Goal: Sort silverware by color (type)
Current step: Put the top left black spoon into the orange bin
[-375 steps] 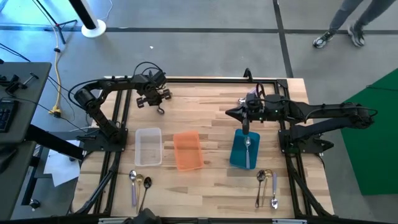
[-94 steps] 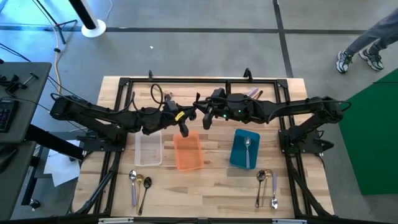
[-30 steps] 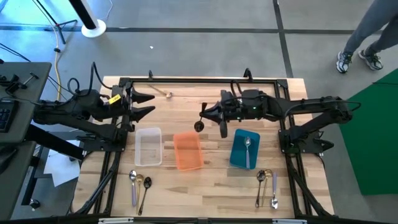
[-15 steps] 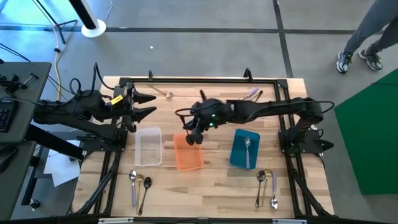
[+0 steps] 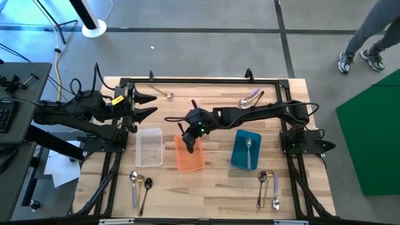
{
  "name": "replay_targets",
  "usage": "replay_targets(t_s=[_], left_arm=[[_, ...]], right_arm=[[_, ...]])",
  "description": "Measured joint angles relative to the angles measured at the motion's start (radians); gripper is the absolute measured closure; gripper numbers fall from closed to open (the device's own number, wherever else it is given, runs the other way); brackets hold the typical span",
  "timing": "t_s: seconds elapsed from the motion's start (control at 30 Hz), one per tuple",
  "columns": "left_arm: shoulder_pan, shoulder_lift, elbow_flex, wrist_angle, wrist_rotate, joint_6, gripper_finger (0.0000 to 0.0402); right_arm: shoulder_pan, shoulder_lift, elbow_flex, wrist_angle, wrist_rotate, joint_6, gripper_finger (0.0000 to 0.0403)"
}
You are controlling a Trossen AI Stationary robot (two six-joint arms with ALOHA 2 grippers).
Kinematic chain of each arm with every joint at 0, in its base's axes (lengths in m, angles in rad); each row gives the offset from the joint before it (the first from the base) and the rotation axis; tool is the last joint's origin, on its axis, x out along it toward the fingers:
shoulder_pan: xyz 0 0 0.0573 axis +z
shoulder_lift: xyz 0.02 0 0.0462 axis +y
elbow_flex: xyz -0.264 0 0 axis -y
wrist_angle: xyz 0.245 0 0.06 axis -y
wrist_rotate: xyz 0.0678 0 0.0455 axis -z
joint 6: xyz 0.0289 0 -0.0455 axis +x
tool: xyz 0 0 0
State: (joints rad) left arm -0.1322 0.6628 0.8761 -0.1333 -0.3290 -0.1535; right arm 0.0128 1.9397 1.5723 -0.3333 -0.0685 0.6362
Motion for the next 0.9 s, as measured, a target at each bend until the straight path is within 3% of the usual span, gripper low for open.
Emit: replay_targets(t_s=[0.53,0.9], left_arm=[[0.0,0.0,0.0,0.0,0.0,-0.002,0.019],[0.0,0.0,0.0,0.004,0.001,-0.001,0.019]], right_arm=[[-0.025,0.013,0.0,-0.031,0.037,0.032,0.0403],[0.002,0.052,0.0,-0.032,-0.065,0.09,0.0403]])
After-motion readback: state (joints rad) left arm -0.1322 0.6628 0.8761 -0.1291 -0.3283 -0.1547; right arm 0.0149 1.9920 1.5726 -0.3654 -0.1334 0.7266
